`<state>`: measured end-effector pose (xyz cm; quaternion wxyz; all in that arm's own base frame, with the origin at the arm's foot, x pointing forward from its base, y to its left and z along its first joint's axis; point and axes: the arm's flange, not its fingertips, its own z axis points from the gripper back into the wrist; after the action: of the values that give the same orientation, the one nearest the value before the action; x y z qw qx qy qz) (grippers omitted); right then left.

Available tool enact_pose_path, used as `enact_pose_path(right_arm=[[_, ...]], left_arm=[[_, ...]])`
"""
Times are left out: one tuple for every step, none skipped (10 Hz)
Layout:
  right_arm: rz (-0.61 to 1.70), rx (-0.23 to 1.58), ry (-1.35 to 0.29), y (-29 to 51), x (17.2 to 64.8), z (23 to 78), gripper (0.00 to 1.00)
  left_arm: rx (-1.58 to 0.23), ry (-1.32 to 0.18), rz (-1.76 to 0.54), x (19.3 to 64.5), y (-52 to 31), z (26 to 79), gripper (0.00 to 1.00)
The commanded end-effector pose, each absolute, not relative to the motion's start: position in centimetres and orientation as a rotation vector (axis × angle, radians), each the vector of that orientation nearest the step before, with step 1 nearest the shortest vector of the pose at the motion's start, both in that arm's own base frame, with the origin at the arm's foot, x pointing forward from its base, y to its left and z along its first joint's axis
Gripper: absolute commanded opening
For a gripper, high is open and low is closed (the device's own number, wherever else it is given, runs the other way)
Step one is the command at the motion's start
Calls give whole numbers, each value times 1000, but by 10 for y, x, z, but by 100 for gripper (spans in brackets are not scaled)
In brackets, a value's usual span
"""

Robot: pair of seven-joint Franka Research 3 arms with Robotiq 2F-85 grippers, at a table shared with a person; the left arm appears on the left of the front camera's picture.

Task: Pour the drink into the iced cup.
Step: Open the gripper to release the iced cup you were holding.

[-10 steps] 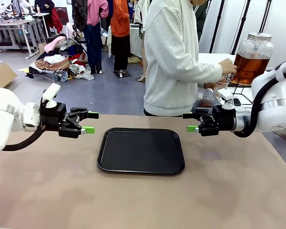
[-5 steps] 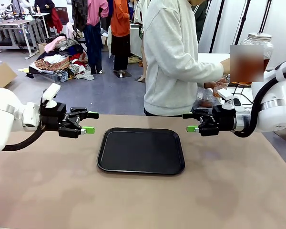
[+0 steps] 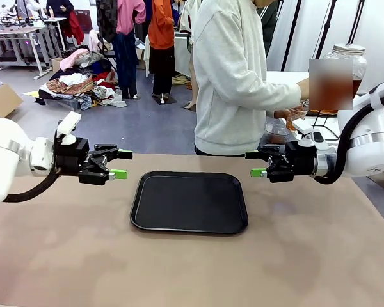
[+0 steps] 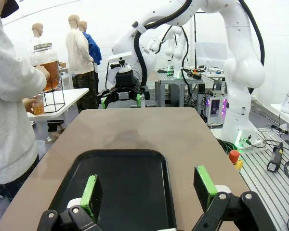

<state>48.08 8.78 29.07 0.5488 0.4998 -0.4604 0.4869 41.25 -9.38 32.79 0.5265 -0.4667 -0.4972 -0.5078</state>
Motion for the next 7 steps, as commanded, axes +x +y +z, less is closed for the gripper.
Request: enact_pose_path(right_arm=[[1153,1179,-1086,88,482,292,100],[1153,1179,-1086,88,482,292,100],[1153,1179,-1086,88,482,292,100],[1153,1179,-1086,88,482,292,100],[1153,1179,-1086,88,482,292,100],[1153,1179,-1086,88,482,292,100],[1153,1179,-1086,88,482,292,100]], left_arm=[[-1111,-1200,-1217,411,-94,329,100],[-1111,-1200,-1217,411,-94,329,100],[-1111,-1200,-1217,411,-94,329,100],[-1111,-1200,-1217,411,-94,329,100],[-1111,-1200,-1217,411,-94,329,100],[-1111,-1200,-1217,411,-94,329,100],[-1111,-1200,-1217,411,-94,329,100]])
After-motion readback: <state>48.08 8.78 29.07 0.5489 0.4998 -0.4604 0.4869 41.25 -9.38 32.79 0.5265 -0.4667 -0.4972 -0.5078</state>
